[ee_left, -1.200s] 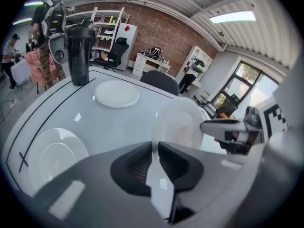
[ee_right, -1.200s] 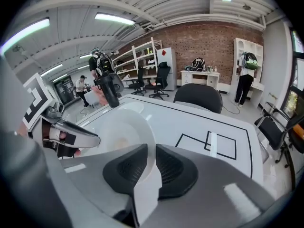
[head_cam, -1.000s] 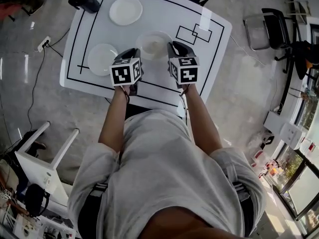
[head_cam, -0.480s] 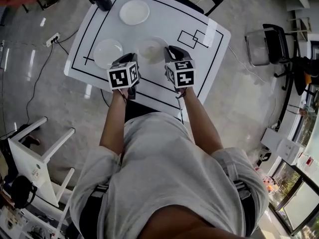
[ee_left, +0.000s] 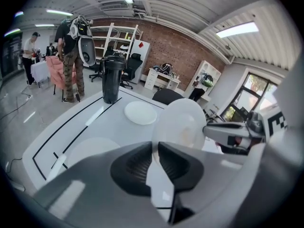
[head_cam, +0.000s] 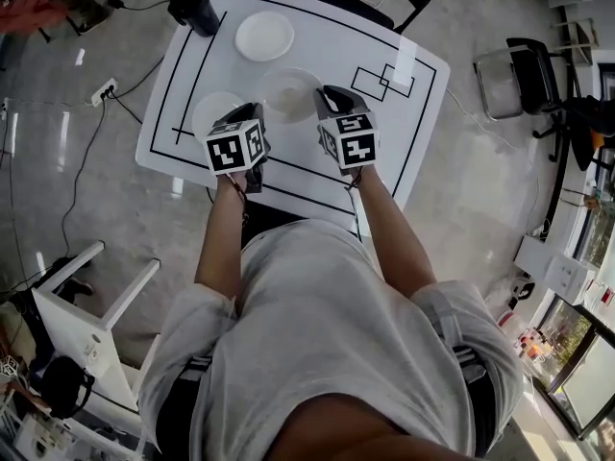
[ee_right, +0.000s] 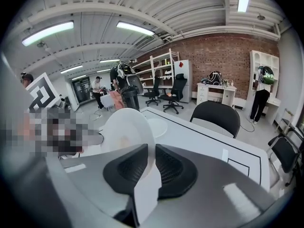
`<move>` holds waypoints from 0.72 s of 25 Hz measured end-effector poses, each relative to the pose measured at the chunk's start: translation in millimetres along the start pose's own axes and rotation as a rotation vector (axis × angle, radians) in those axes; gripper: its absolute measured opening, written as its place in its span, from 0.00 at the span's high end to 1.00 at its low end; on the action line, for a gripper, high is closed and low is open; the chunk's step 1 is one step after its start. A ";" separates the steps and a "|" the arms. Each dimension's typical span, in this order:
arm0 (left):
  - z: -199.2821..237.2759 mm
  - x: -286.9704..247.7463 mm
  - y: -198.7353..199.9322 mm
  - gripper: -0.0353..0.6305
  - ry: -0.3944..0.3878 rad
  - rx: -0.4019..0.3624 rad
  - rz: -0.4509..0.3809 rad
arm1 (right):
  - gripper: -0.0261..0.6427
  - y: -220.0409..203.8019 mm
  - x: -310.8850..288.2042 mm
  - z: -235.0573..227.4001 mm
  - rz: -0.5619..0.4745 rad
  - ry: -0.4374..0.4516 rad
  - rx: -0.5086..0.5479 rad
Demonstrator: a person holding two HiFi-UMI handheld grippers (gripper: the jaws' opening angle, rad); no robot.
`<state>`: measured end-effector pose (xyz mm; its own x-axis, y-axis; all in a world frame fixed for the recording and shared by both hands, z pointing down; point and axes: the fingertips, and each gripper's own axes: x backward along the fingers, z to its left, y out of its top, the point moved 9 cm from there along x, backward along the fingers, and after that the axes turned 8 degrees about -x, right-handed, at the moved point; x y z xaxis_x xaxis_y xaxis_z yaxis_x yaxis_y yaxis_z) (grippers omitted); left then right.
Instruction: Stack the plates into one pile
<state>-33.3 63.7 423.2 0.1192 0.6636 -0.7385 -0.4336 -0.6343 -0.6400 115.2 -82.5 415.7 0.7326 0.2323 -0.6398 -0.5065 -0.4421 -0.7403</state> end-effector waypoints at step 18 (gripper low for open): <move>78.7 -50.2 40.1 0.88 -0.134 0.007 0.058 | 0.88 37.4 -74.6 18.1 0.058 -0.088 -0.042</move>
<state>-127.0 36.2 451.3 -0.0262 0.6731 -0.7391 -0.4425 -0.6708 -0.5952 33.4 -100.7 432.0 0.6590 0.2794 -0.6984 -0.5263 -0.4921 -0.6935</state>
